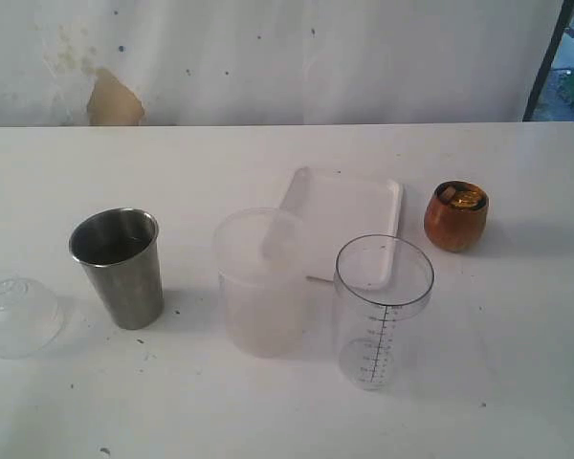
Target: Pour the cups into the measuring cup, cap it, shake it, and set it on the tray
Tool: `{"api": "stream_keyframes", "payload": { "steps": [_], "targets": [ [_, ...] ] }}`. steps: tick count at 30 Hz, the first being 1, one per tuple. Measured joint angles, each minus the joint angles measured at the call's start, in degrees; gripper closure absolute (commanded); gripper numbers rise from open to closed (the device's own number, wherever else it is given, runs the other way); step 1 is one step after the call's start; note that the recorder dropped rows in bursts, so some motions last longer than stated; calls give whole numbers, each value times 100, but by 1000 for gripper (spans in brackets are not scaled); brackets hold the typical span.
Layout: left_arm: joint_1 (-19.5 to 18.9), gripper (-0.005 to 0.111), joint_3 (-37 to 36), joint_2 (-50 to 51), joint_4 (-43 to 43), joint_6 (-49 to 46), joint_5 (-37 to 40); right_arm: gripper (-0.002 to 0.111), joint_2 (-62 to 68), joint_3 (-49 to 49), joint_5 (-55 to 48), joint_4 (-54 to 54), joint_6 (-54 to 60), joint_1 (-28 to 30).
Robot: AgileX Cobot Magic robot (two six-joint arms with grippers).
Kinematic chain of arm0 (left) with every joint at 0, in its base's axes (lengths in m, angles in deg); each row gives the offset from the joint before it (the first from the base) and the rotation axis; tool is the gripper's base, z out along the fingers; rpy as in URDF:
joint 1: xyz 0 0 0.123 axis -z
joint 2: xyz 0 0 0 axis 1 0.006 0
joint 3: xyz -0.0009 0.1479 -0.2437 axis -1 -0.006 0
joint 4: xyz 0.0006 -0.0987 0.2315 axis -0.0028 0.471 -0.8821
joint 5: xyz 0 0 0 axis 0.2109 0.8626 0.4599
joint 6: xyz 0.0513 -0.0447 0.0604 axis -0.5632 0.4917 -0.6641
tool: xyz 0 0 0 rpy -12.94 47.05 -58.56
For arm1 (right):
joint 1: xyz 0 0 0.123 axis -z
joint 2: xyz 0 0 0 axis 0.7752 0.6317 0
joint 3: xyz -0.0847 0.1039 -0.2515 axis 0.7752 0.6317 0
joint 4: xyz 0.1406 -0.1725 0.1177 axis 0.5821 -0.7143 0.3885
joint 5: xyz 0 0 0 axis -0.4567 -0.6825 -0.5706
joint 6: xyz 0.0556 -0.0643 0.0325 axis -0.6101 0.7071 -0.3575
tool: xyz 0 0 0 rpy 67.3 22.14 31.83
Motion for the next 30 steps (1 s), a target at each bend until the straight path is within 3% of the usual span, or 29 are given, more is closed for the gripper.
{"api": "stream_keyframes", "payload": {
  "steps": [6, 11, 13, 18, 20, 22, 30],
  "targets": [
    [0, 107, 0, 0, 0, 0, 0, 108, 0, 0, 312, 452, 0, 0],
    [0, 107, 0, 0, 0, 0, 0, 105, 0, 0, 1202, 571, -33, 0],
    [0, 107, 0, 0, 0, 0, 0, 92, 0, 0, 1614, 580, -87, 0],
    [0, 107, 0, 0, 0, 0, 0, 33, 367, 0, 2586, 593, -313, 0],
    [0, 107, 0, 0, 0, 0, 0, 18, 645, 0, 3051, 593, -417, 0],
    [0, 107, 0, 0, 0, 0, 0, 14, 1012, -67, 3411, 593, -490, 0],
    [0, 107, 0, 0, 0, 0, 0, 15, 2851, -878, 3903, 593, -342, 0]
  ]
}}
